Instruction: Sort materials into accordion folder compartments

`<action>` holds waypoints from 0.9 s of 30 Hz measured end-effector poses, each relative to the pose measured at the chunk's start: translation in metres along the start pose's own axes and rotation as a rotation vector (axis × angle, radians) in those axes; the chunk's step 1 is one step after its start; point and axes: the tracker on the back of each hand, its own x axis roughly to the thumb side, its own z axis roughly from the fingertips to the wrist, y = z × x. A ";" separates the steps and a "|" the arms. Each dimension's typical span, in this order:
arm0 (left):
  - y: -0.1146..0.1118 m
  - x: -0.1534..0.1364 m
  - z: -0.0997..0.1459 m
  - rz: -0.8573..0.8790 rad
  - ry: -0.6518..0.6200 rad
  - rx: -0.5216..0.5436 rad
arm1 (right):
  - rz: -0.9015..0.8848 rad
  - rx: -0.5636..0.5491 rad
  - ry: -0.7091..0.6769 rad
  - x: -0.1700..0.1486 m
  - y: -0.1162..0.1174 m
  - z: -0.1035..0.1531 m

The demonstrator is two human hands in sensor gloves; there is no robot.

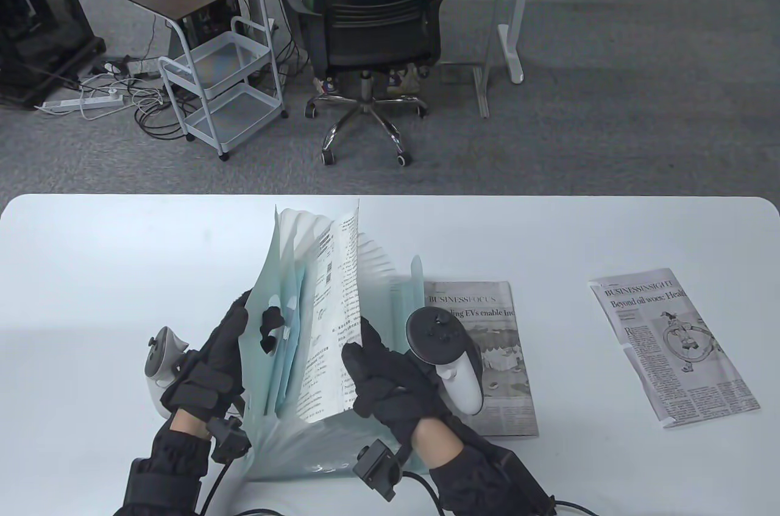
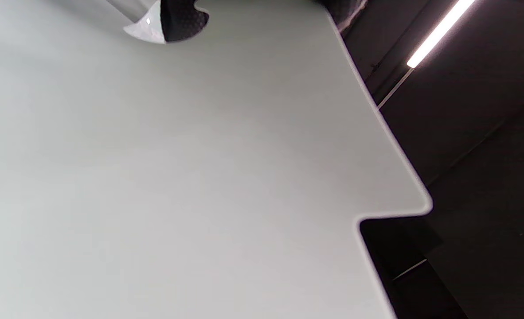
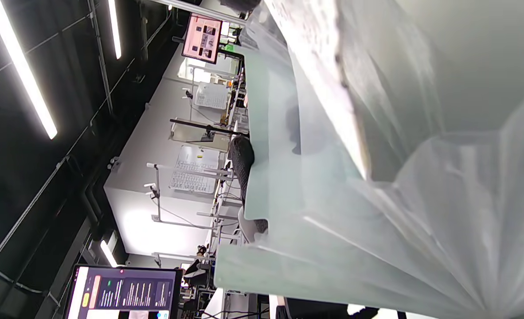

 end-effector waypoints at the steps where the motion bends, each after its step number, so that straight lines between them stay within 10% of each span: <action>1: 0.000 0.000 0.000 -0.001 0.000 0.000 | -0.004 0.002 -0.003 0.000 0.001 0.000; 27: 0.000 -0.001 0.000 0.002 -0.001 0.003 | 0.065 0.017 0.041 -0.002 0.027 -0.021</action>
